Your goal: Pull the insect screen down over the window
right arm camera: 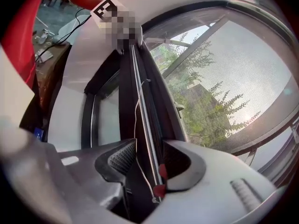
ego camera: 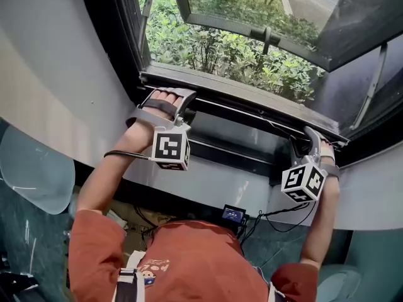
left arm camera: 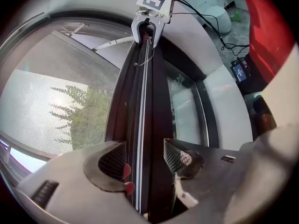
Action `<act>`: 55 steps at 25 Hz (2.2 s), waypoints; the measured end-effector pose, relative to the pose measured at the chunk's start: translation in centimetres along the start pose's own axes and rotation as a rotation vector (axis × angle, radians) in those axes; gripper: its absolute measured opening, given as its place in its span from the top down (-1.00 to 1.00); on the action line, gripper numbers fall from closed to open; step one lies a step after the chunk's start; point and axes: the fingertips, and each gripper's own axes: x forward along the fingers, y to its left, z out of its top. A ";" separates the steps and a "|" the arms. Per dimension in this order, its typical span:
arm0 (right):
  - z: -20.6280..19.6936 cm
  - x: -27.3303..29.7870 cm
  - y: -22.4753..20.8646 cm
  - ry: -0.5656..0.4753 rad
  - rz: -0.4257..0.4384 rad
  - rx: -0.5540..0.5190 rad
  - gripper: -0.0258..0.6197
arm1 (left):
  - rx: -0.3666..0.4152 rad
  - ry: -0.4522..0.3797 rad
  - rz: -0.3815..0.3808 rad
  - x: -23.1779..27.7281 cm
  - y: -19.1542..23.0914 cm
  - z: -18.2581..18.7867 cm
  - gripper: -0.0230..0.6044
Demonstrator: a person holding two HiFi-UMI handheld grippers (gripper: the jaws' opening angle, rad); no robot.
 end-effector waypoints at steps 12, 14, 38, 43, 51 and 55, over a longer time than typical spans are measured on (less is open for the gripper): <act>-0.3 0.6 1.2 -0.012 0.003 0.032 0.35 | 0.006 0.016 -0.026 0.6 -1.3 -0.2 0.17; -0.4 0.6 1.3 -0.007 -0.004 0.032 0.35 | 0.001 0.008 -0.030 0.6 -1.6 -0.1 0.17; -0.3 1.3 0.9 0.010 -0.050 0.051 0.36 | 0.000 -0.019 0.011 1.2 -1.1 -0.1 0.17; 0.2 0.6 -0.8 -0.045 -0.133 0.081 0.30 | -0.050 -0.048 0.073 0.7 0.3 0.3 0.16; 0.4 -0.1 -0.7 0.022 -0.043 0.089 0.29 | -0.029 -0.011 0.061 0.0 0.8 0.1 0.15; -0.1 0.3 0.4 0.065 -0.008 0.064 0.29 | -0.018 0.012 0.017 0.3 0.1 0.1 0.15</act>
